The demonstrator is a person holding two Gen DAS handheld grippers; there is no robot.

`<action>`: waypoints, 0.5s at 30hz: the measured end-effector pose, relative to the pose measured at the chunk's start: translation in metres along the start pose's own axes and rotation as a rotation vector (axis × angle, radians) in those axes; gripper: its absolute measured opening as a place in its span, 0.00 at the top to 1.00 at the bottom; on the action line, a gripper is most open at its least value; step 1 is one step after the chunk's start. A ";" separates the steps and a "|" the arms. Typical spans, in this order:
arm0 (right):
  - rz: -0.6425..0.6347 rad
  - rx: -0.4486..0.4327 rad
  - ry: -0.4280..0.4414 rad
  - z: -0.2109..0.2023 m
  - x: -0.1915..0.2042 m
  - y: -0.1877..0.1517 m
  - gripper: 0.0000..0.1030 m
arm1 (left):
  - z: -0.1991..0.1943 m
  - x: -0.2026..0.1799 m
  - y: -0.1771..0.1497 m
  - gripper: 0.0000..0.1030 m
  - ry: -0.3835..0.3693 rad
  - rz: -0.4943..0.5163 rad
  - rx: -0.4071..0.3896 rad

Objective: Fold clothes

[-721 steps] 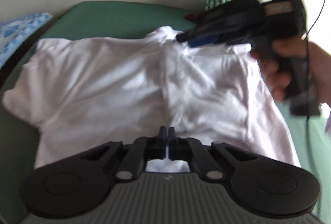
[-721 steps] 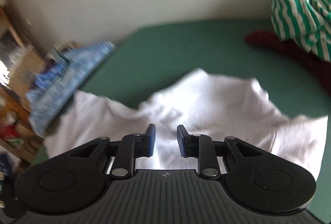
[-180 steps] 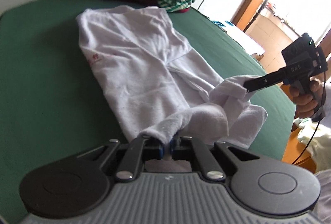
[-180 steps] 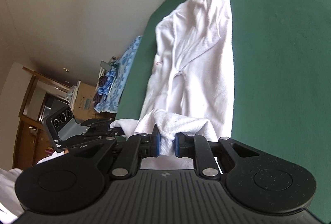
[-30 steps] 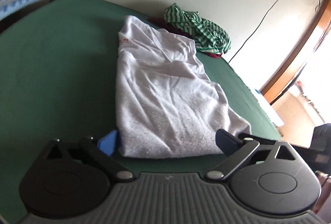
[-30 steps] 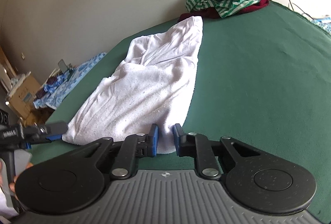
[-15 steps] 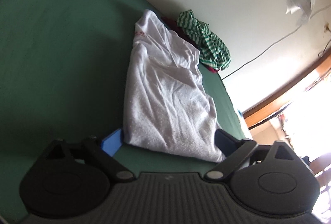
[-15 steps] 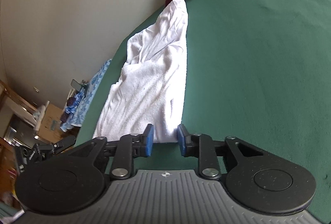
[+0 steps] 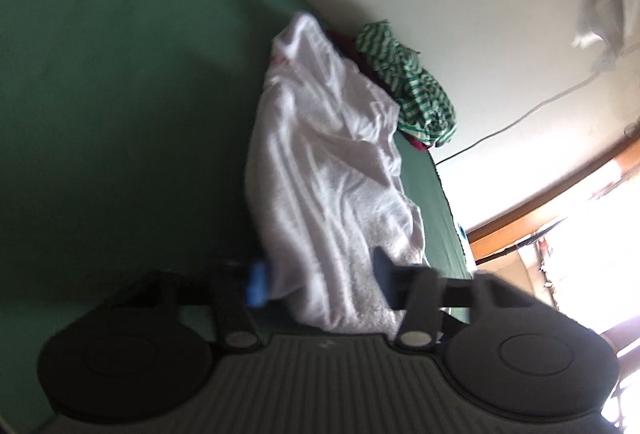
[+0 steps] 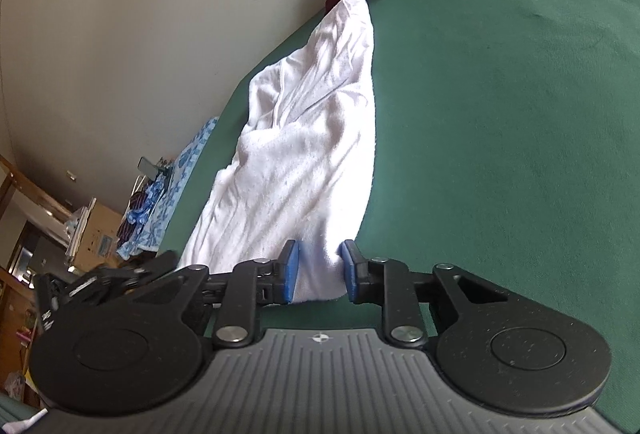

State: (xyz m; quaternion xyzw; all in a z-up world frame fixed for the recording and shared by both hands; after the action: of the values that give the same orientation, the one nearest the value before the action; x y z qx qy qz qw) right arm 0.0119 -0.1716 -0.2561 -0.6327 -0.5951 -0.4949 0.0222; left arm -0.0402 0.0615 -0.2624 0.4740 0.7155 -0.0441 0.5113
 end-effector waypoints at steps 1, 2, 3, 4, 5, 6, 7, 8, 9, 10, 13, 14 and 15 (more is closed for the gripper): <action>-0.005 0.006 0.003 -0.001 0.000 -0.001 0.77 | 0.000 0.002 -0.001 0.75 0.009 -0.003 -0.004; -0.006 0.010 0.007 -0.002 0.001 -0.002 0.77 | -0.001 0.003 -0.001 0.78 0.019 -0.002 -0.010; -0.003 0.010 0.010 -0.002 0.000 -0.002 0.77 | -0.001 0.004 -0.001 0.83 0.030 -0.001 -0.015; -0.002 0.011 0.011 -0.001 0.000 -0.002 0.77 | 0.000 0.005 -0.001 0.84 0.039 -0.001 -0.017; -0.006 0.014 0.009 0.001 0.000 -0.001 0.78 | 0.001 0.005 0.000 0.84 0.046 -0.001 -0.018; -0.009 0.016 0.006 0.003 0.000 0.000 0.84 | 0.002 0.006 0.000 0.85 0.054 -0.001 -0.019; -0.016 0.023 0.002 0.005 0.001 0.001 0.88 | 0.003 0.006 0.001 0.86 0.066 0.004 -0.021; -0.014 0.034 -0.001 0.007 0.000 0.002 0.91 | 0.002 0.005 0.001 0.87 0.081 0.008 -0.024; 0.005 0.044 0.003 0.009 -0.001 0.003 0.91 | 0.001 0.004 0.001 0.89 0.098 0.010 -0.027; 0.029 0.052 0.005 0.009 -0.002 0.004 0.91 | 0.000 0.003 0.001 0.90 0.113 0.015 -0.030; 0.087 0.045 0.030 0.000 -0.003 0.007 0.92 | -0.009 -0.002 0.001 0.91 0.139 0.033 -0.044; 0.097 0.037 0.044 -0.004 -0.002 0.008 0.92 | -0.012 -0.004 0.000 0.91 0.140 0.036 -0.049; 0.108 0.035 0.058 -0.009 0.000 0.008 0.92 | -0.015 -0.006 -0.001 0.92 0.137 0.035 -0.051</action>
State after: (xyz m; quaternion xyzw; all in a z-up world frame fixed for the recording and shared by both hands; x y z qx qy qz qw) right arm 0.0132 -0.1791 -0.2469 -0.6489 -0.5678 -0.5006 0.0773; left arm -0.0510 0.0659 -0.2510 0.4751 0.7414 0.0159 0.4736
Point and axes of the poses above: each gripper's, at about its wrist camera, not at the fingertips, and z roughly the way its jaws point, x to its left, y to its top, the point moved 9 cm from there along z, roughly the way its jaws point, and after that the axes turned 3 degrees about -z, right-handed, at the moved point
